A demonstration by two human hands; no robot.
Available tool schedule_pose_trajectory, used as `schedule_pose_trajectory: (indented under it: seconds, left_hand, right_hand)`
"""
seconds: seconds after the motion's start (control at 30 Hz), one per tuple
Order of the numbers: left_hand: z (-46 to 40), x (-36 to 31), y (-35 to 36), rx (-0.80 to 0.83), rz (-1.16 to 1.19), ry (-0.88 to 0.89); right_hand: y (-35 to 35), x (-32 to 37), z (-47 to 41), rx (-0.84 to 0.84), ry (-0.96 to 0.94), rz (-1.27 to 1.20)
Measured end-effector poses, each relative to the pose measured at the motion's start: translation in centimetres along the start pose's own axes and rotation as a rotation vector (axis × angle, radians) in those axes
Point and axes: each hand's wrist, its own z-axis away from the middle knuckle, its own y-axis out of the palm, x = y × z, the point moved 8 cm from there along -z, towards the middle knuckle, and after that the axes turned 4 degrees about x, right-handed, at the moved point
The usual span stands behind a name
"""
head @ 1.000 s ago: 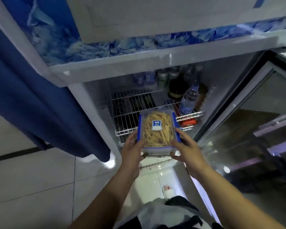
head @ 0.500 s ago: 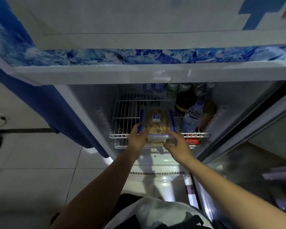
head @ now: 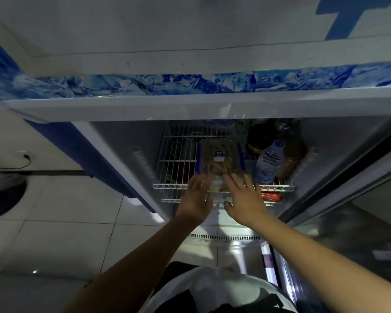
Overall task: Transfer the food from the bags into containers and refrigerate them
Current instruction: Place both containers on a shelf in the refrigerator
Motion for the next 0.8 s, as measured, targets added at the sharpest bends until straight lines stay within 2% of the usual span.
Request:
schedule_pose_trajectory:
  seconds: [0.17,0.37,0.63,0.8]
  left_hand:
    - [-1.3,0.2,0.5,0.017,0.008,0.181]
    - [-3.0,1.7,1.1,0.171,-0.055,0.045]
    - [-1.8,2.3,3.3,0.174,-0.105,-0.038]
    - [-1.8,2.7,2.9,0.216,-0.121,-0.014]
  right_hand:
    - [-0.4,-0.6,-1.8,0.065,0.015,0.01]
    - [0.2,-1.2,-3.2,0.18,0.048,-0.017]
    - [2.0,-0.9,-1.9,0.107,0.07,-0.06]
    - [2.0,-0.7,-1.9,0.116,0.082,-0.073]
